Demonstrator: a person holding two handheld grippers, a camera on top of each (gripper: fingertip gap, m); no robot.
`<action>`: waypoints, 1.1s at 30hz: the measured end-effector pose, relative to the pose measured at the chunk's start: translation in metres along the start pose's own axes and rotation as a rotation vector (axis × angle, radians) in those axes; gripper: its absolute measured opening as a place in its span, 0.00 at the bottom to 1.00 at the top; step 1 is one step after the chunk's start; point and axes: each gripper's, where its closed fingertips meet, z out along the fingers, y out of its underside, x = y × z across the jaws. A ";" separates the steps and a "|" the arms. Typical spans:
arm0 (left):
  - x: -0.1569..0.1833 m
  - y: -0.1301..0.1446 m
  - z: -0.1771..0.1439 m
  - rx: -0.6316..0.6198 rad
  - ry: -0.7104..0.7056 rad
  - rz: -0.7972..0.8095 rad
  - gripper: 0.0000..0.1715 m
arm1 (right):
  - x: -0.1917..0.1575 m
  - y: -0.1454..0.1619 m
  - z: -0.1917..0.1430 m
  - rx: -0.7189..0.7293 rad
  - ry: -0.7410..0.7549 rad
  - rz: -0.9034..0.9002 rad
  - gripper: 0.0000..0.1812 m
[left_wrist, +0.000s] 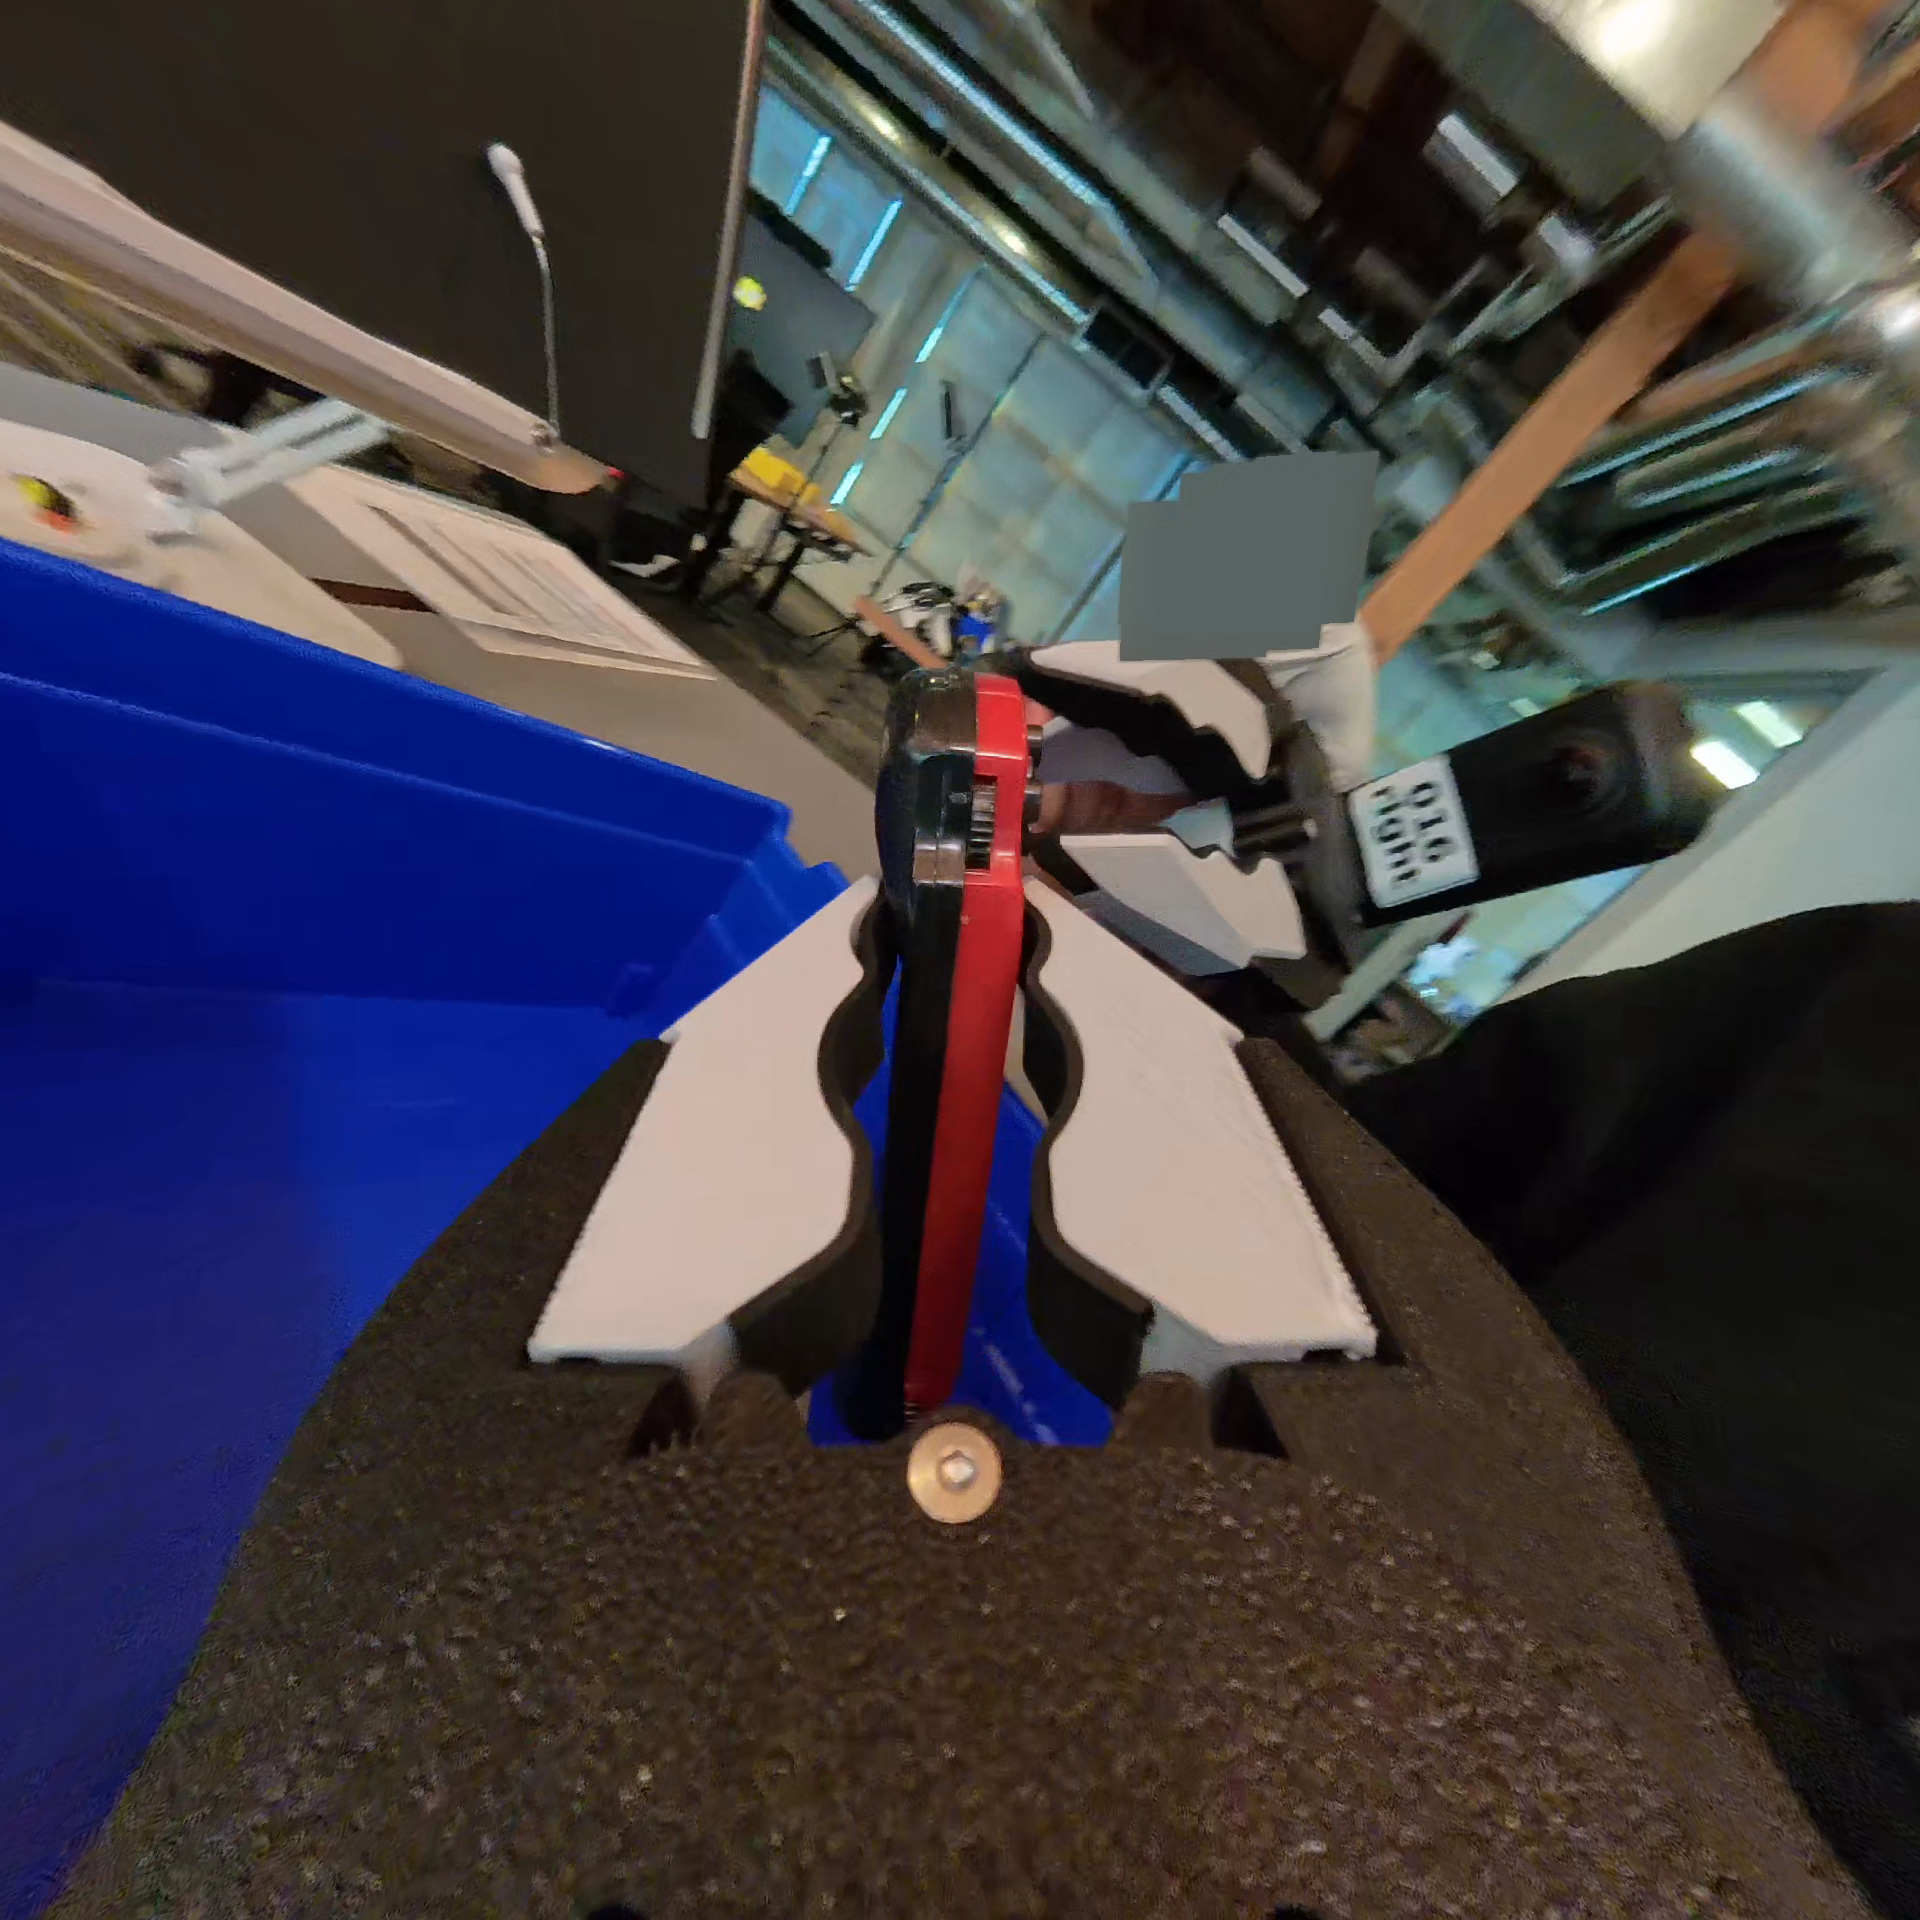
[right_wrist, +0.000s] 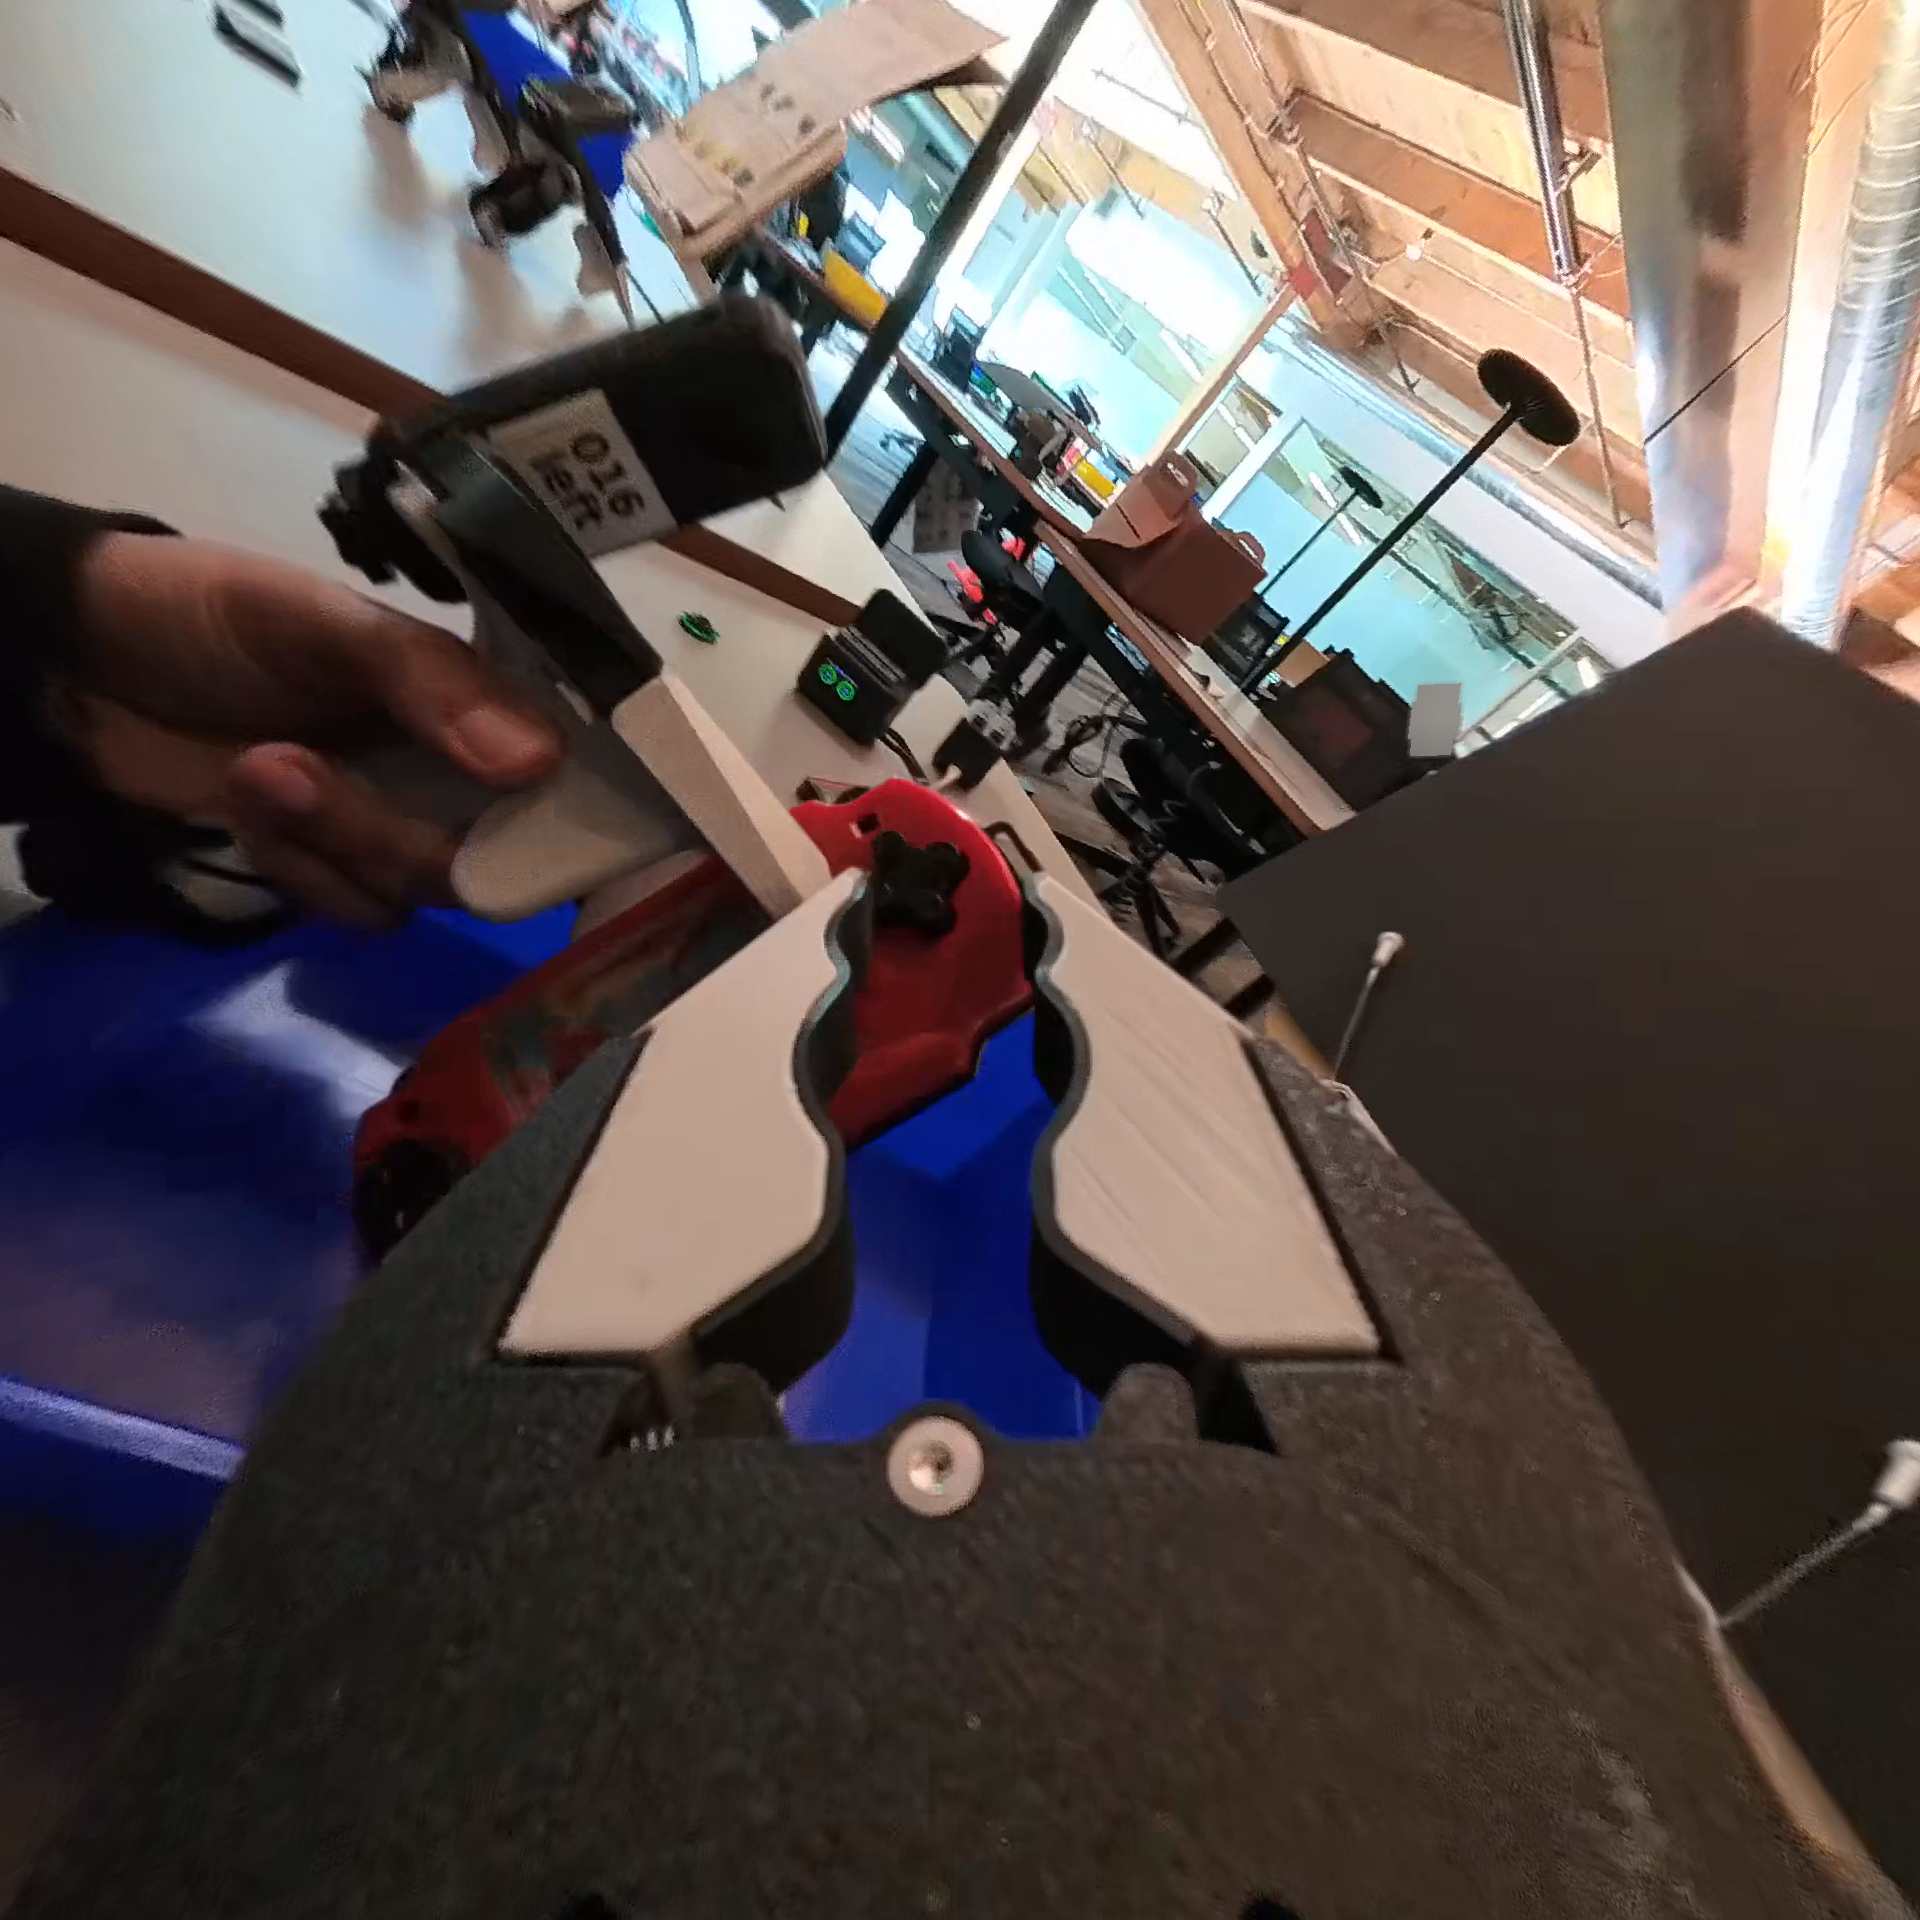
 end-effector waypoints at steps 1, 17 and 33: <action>-0.002 0.000 0.000 0.001 -0.027 0.029 0.11 | 0.000 0.001 0.001 -0.013 0.007 -0.009 0.16; 0.002 -0.002 0.003 0.052 0.007 -0.034 0.11 | 0.004 -0.004 0.007 0.024 0.110 -0.017 0.14; 0.004 -0.016 0.001 0.183 -0.086 0.060 0.10 | 0.013 -0.012 0.005 0.064 0.298 0.226 0.11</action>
